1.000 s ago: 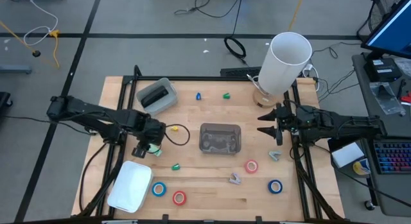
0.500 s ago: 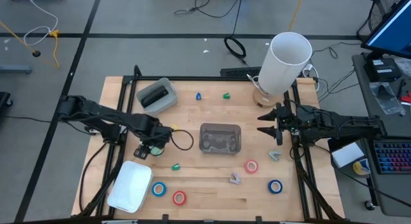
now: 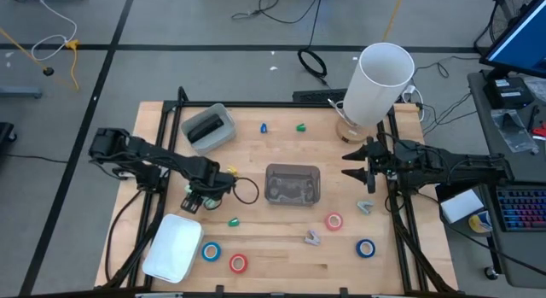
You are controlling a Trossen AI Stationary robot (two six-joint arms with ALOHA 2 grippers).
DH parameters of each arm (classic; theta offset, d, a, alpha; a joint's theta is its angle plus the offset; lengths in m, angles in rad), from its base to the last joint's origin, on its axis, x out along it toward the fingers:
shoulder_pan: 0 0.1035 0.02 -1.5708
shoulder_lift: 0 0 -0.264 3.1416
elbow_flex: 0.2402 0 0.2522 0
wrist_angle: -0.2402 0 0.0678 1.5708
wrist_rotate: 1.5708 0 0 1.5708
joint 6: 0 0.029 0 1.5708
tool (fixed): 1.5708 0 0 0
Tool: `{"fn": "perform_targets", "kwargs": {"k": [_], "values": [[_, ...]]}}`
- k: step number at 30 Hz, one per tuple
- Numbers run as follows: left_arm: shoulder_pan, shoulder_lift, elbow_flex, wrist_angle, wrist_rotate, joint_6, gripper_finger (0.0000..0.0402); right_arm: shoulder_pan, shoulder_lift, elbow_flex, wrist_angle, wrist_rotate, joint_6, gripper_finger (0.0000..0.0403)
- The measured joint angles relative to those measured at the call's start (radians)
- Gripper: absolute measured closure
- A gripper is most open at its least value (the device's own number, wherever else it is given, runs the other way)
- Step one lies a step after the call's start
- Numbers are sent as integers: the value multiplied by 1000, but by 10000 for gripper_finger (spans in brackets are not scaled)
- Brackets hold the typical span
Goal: Pick and place Stapler, Stapler remover, tape
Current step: Put the light green stapler into the gray bin
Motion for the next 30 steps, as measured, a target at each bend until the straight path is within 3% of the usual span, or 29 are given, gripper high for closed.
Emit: {"fn": "perform_targets", "kwargs": {"k": [4,5,11,19,30], "values": [[0,-1,0,-2,3,-3,278,0,0,0,0,0,0,161],[0,-1,1,-5,11,-8,280,0,0,0,0,0,0,161],[0,-1,37,-95,43,-30,280,0,0,0,0,0,0,161],[75,-32,278,-401,-14,-38,280,0,0,0,1,1,0,161],[310,-123,568,-266,-93,-195,280,0,0,1,2,1,0,161]]}}
